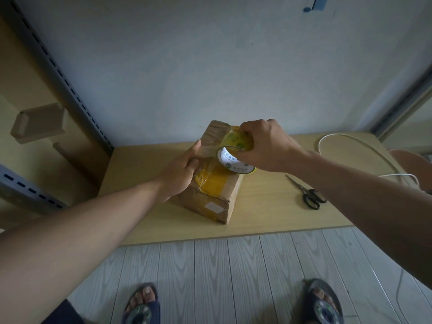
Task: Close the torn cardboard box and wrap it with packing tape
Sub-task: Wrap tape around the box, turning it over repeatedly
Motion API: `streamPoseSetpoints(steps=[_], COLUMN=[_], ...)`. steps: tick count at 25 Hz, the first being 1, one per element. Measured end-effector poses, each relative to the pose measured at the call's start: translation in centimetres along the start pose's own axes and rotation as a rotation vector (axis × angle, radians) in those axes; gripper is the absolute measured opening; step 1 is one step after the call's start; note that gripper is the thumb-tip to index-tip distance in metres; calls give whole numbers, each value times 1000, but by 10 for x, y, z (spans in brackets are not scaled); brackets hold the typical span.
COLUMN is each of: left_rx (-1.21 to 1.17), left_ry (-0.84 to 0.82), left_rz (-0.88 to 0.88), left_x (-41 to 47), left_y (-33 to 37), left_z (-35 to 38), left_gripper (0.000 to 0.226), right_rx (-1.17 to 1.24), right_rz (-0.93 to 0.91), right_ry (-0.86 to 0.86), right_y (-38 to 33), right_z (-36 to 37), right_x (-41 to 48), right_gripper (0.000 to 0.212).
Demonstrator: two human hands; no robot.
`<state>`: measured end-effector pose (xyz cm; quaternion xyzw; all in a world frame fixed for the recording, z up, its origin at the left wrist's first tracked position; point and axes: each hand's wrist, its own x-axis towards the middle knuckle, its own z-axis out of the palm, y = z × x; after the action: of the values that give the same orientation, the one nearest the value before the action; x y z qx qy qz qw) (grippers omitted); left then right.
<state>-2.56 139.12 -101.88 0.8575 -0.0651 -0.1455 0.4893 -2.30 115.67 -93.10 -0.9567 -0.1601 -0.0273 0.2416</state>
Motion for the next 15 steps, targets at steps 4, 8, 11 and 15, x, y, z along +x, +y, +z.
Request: streamPoseSetpoints(steps=[4,8,11,15], left_rx=[-146,-60,-53,30], left_ry=[-17,-42,-81,-115], left_rz=[-57,10,38,97], left_x=[4,8,11,13], left_y=[1,1,-2,-5], left_z=[5,4,1,-1], left_gripper=[31,52,50,48], right_rx=[-59,-65,-89,-149], right_rz=[46,117,168,140], right_ry=[-8,-70,-161,-263], right_y=[7,7,6,7], right_z=[-9,-13,-16,-21], right_x=[-13,-22,-28,-40], right_gripper=[14,14,10,14])
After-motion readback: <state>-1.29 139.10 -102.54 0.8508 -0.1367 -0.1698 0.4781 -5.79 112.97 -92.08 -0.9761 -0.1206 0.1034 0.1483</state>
